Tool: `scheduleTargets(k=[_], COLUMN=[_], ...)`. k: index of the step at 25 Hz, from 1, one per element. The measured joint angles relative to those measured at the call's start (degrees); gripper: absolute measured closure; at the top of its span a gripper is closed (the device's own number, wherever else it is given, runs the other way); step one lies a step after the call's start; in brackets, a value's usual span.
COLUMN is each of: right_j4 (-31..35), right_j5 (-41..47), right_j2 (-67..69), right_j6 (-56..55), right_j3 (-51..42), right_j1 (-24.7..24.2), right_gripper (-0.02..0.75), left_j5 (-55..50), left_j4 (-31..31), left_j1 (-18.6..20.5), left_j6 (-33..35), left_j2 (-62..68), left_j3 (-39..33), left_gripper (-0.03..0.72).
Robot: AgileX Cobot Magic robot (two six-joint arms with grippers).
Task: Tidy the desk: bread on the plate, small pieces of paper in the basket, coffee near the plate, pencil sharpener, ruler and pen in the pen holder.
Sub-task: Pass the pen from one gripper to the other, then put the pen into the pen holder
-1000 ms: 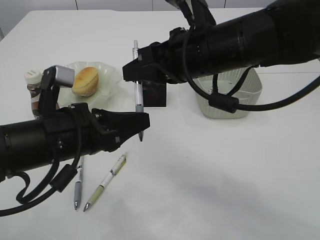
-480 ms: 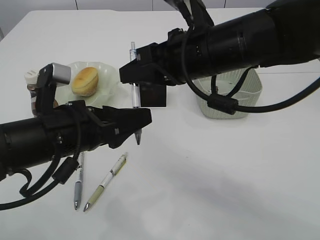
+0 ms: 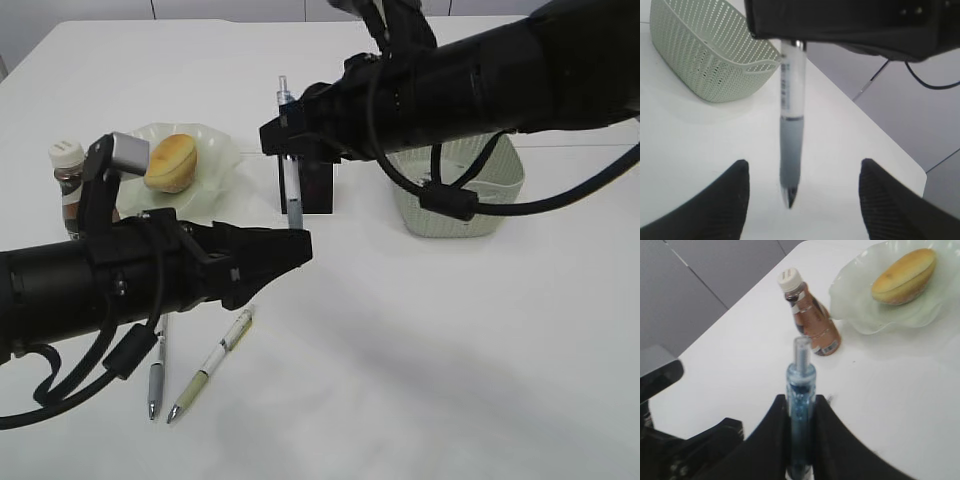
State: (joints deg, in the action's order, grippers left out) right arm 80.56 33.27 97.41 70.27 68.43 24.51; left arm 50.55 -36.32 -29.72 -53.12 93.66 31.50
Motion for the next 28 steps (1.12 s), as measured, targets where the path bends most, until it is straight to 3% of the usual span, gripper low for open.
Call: scheduleTargets(k=[7, 11, 14, 28], right_j4=[5.39, 17.36, 21.49, 22.89], right_j5=[-11.55, -15.89, -16.93, -21.86], right_j2=[0.0, 0.69, 3.1, 11.15], right_j6=[15.94, 34.84, 42.76, 47.29], right_j3=[0.0, 0.13, 2.32, 14.59], right_j1=[0.0, 0.0, 0.0, 0.0], right_gripper=[0.631, 0.631, 0.631, 0.631], left_j5=[0.0, 0.0, 0.0, -2.27], left_j4=[-0.19, -0.24, -0.46, -2.39], left_j1=[0.0, 0.0, 0.0, 0.0], left_j6=[-0.12, -0.12, -0.13, -0.23], left_j2=[0.0, 0.0, 0.0, 0.0], left_j3=[0.0, 0.0, 0.0, 0.0], left_gripper=[0.19, 0.19, 0.19, 0.19])
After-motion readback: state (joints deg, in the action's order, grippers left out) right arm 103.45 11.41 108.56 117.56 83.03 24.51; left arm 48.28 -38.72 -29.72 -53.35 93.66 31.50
